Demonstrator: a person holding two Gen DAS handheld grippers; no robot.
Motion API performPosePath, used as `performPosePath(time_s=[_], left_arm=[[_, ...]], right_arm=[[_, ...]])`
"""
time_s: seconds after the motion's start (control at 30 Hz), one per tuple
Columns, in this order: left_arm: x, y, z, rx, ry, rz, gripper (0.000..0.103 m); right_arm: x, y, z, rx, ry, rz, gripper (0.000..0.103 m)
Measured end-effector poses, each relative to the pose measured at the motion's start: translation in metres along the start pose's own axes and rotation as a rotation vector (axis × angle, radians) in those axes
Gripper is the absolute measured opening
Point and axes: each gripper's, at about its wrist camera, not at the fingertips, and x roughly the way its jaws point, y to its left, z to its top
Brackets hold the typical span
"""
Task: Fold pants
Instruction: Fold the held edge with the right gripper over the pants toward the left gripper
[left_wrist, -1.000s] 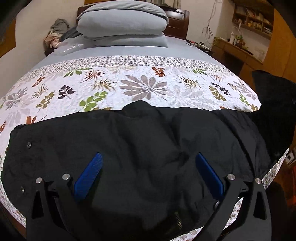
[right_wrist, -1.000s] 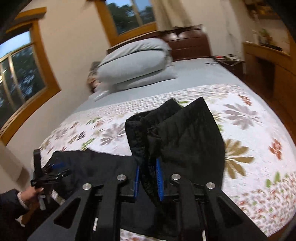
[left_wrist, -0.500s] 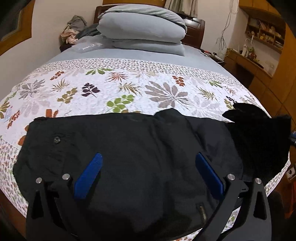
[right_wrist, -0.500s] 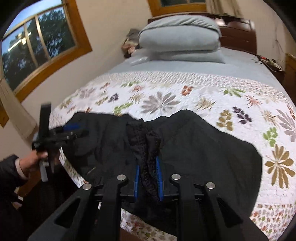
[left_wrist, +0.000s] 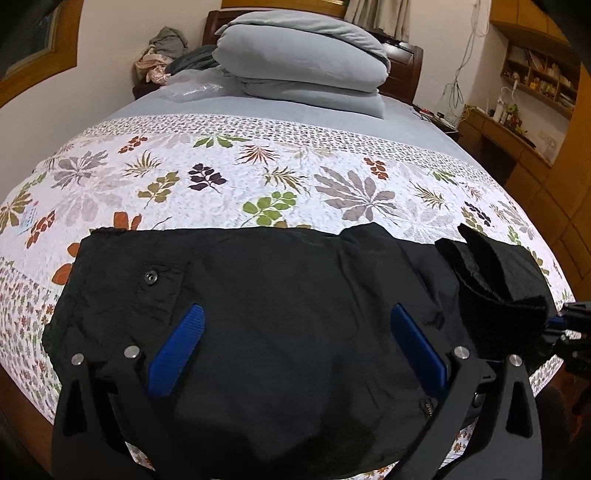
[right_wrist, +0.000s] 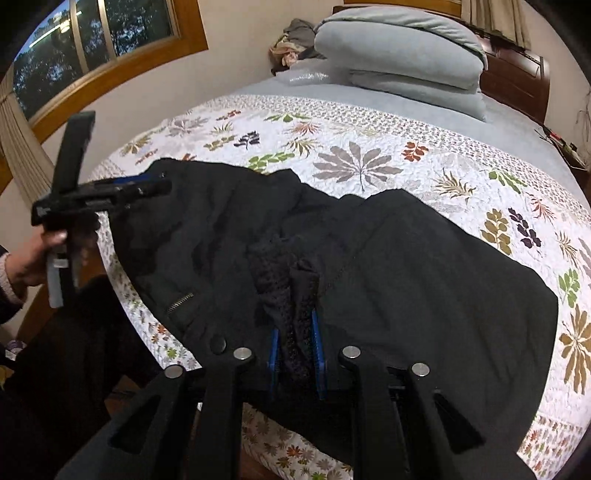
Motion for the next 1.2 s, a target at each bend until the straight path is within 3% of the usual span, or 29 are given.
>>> performPosePath(time_s=[0.63,0.7,0.83,0.9,1.0,1.1,1.2], left_arm=[[-0.001,0.003,0.002,-0.002,-0.004,0.021,0.101],[-0.001,0.004,0.002,-0.004,-0.004,0.021,0.101],[-0.002,0.005,0.003,-0.009,-0.007,0.02,0.101],[-0.002,0.006,0.004,-0.012,-0.007,0.015,0.101],[-0.002,0.005,0.003,-0.012,-0.006,0.011,0.101],[-0.003,0.005,0.003,-0.016,-0.008,0.006,0.101],[-0.003,0.006,0.002,-0.024,-0.005,0.001,0.101]], right_arm=[[0.015,0.001,-0.011,-0.006,0.036,-0.027,0.018],[0.018,0.004,-0.013,-0.014,0.052,-0.015,0.028],[0.01,0.013,-0.017,-0.004,0.06,0.057,0.064],[-0.004,0.013,-0.015,0.033,0.02,0.099,0.064],[-0.017,0.004,-0.007,0.064,-0.026,0.006,0.064],[-0.009,0.004,-0.005,-0.006,-0.003,-0.082,0.063],[0.005,0.002,-0.007,-0.013,0.029,-0.084,0.053]])
